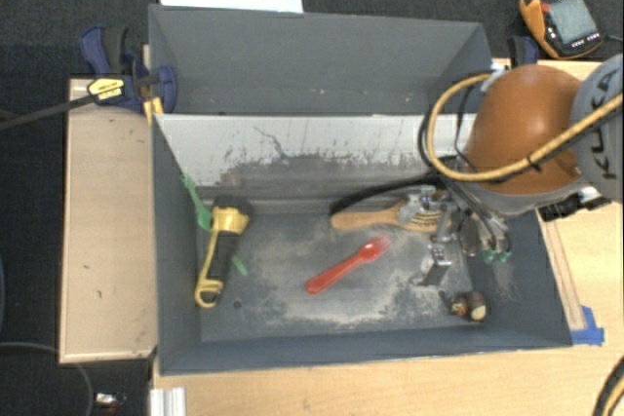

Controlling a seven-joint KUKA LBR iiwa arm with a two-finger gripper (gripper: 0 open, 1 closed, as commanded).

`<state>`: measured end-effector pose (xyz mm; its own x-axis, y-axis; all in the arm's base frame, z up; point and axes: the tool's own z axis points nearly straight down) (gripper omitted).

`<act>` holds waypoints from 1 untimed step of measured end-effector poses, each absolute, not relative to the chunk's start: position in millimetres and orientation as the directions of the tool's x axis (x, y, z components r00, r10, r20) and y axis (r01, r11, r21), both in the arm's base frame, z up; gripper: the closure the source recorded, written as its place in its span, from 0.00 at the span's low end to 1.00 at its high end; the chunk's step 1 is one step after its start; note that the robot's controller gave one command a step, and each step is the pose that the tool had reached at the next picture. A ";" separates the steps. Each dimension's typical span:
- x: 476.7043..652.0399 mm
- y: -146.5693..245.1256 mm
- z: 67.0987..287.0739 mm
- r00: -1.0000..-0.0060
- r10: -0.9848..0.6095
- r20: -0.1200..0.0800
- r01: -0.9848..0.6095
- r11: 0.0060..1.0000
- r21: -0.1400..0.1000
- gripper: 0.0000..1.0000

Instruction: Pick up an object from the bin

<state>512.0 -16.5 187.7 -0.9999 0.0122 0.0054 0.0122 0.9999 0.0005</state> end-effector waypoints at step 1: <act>513.5 -16.5 192.2 -1.000 0.012 -0.003 0.012 1.000 0.000 0.00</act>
Offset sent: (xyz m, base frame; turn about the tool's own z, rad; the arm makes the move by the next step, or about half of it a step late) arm 0.0490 0.0600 -0.1177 -0.2380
